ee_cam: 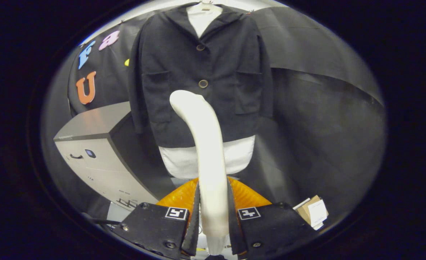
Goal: Iron the clothes twice with a garment steamer, once on the left side and once on the right side.
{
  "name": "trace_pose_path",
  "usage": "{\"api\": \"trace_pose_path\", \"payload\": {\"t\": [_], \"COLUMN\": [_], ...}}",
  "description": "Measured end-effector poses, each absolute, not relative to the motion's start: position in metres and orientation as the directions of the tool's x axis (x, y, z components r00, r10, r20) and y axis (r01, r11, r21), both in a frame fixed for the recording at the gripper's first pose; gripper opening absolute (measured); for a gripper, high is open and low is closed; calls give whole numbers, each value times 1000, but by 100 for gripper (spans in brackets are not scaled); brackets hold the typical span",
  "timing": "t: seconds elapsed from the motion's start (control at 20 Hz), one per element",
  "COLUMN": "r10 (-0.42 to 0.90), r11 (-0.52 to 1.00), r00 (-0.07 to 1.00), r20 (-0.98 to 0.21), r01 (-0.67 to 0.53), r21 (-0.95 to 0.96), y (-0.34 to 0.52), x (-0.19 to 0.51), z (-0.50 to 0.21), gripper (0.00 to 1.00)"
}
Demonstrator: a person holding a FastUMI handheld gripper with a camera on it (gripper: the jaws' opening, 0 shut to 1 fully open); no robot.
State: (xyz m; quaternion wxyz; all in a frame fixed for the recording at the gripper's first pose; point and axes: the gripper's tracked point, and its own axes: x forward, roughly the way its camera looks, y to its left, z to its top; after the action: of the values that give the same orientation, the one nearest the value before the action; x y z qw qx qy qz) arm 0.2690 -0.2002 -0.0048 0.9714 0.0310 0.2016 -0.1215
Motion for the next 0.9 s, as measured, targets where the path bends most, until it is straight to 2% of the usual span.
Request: {"api": "trace_pose_path", "payload": {"t": [0.45, 0.9], "r10": [-309, -320], "r11": [921, 905], "r00": [915, 945], "r20": [-261, -72], "r01": [356, 328], "r21": [159, 270], "y": [-252, -303], "x": [189, 212], "z": [96, 241], "gripper": [38, 37]}}
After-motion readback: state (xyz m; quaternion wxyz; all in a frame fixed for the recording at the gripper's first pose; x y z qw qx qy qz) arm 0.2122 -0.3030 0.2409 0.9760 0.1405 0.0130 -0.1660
